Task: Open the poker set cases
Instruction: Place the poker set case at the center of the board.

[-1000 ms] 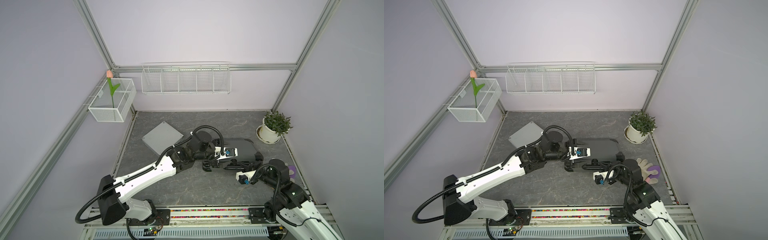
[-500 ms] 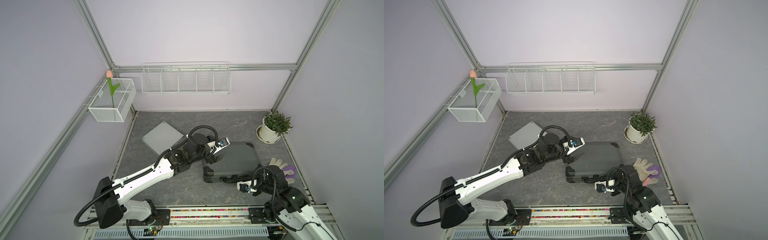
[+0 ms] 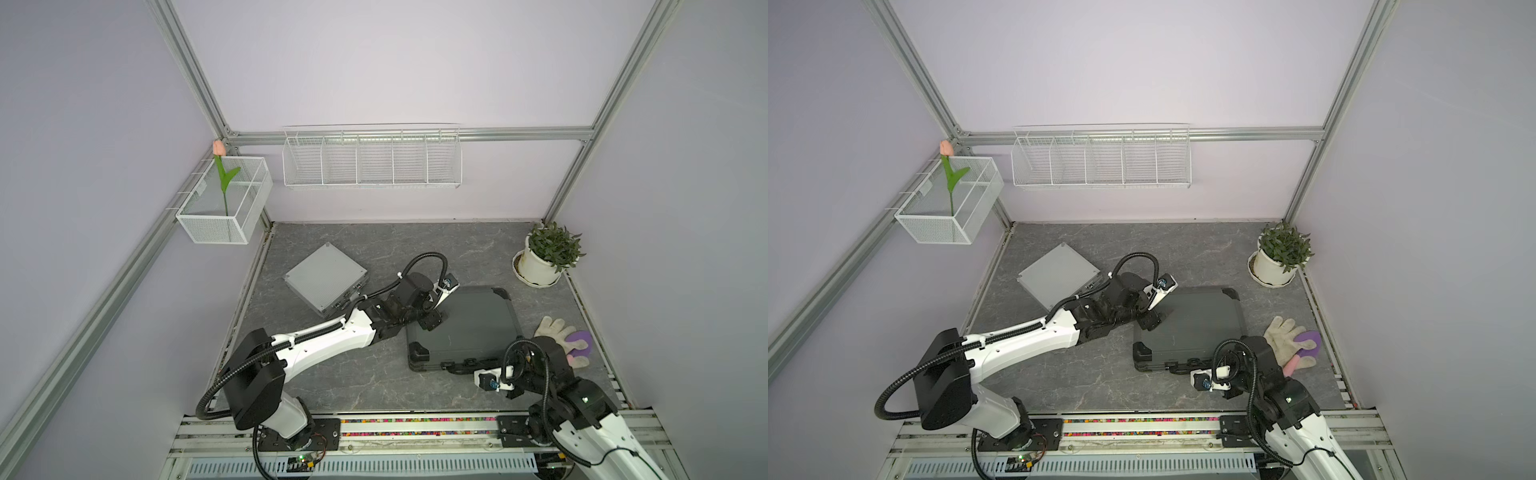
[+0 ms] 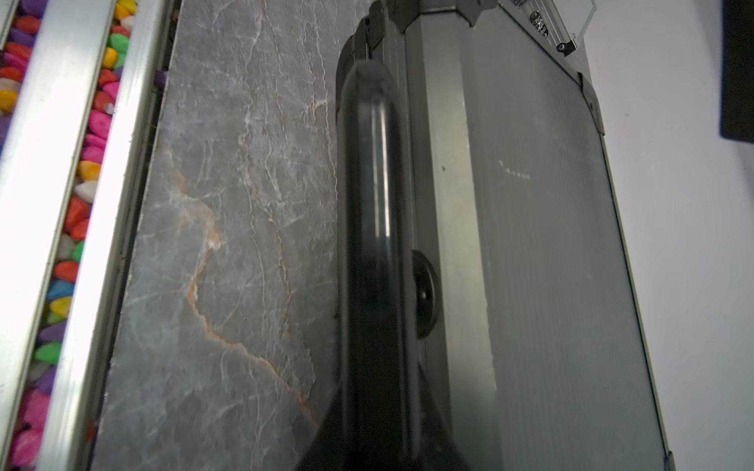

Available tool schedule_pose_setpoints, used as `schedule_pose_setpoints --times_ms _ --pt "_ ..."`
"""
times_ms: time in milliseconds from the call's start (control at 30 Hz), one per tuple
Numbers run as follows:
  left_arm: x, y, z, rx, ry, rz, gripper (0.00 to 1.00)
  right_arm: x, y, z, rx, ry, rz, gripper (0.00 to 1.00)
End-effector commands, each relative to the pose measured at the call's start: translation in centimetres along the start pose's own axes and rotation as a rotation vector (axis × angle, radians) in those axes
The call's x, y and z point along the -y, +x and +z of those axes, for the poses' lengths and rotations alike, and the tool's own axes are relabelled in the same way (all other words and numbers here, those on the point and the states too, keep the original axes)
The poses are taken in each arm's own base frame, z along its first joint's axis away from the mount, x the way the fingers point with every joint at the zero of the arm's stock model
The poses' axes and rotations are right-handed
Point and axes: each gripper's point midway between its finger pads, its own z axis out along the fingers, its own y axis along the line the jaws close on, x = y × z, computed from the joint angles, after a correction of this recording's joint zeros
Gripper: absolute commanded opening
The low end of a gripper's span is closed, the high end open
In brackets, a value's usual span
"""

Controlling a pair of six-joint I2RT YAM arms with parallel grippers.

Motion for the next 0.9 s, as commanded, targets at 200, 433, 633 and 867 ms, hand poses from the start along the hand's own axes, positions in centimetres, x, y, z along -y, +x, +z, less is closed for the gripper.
schedule_pose_setpoints --times_ms 200,433,633,867 --pt "0.4 4.5 0.9 -0.092 -0.026 -0.044 0.75 1.2 -2.4 -1.2 0.091 0.036 -0.081 0.12" --pt "0.5 5.7 0.3 -0.109 -0.037 -0.035 0.75 0.9 -2.4 -1.4 0.09 0.021 -0.069 0.31" --pt "0.5 6.0 0.1 -0.115 -0.041 -0.038 0.75 1.5 -2.6 -1.7 0.092 0.051 -0.046 0.52" --pt "0.6 6.5 -0.6 -0.122 -0.05 -0.038 0.75 2.3 -2.4 -1.7 0.079 0.087 -0.013 0.53"
